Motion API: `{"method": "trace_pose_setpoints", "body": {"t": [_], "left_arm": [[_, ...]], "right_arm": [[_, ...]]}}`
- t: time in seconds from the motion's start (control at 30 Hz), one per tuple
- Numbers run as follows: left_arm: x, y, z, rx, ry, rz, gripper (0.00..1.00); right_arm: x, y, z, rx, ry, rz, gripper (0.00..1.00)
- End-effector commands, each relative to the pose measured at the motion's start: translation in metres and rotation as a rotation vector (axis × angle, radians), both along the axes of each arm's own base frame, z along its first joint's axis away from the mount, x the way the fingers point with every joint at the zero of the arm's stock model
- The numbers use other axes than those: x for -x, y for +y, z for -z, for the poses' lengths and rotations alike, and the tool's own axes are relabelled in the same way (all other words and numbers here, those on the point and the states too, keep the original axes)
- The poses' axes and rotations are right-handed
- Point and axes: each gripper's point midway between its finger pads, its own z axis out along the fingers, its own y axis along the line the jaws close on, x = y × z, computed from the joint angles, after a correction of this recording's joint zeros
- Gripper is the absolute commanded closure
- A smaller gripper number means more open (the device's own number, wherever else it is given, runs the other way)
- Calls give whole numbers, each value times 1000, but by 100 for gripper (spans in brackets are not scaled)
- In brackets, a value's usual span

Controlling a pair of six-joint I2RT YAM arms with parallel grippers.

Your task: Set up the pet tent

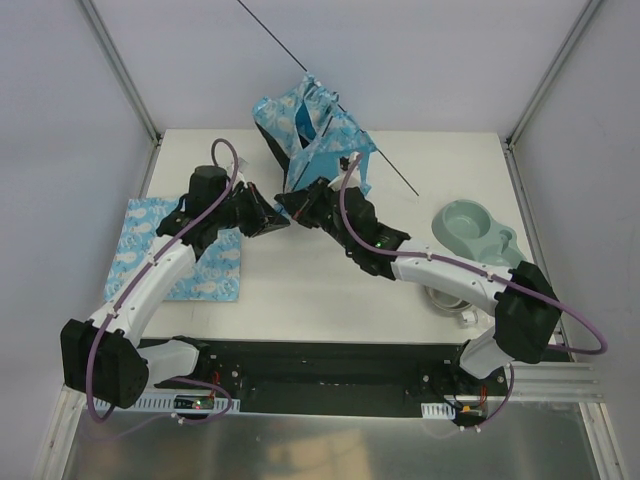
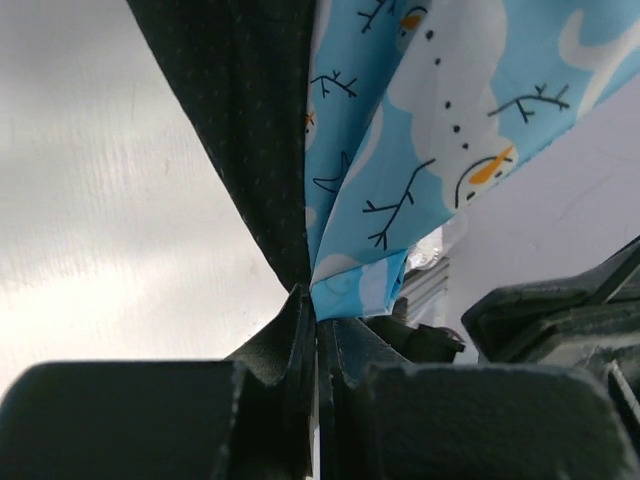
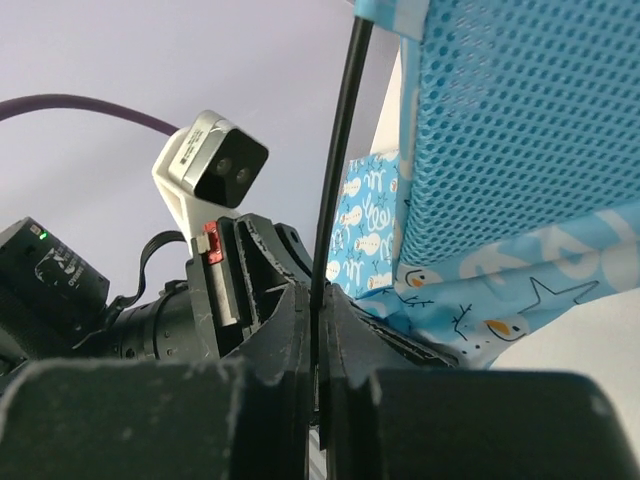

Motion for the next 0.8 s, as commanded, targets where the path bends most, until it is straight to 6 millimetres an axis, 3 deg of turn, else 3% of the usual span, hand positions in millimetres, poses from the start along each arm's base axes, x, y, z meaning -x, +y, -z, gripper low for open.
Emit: {"method": "trace_pose_setpoints", "body": {"t": [0.0,0.27,0.57,0.77], "left_arm": [[-4,9,-23,-57,-200,47,100],[1,14,-21,-137,-320,118,100],[3,17,-8,-185,-353,161,100],[8,16,-9,-186,-371,189,100]], "right_arm": [[-42,-30,-26,-40,-97,180,100],[-64,-41,-26,-109,-72,272,100],[-86,-57,-48,-221,-61,394,100],[-97,-62,-47,-210,-70,431,100]]}}
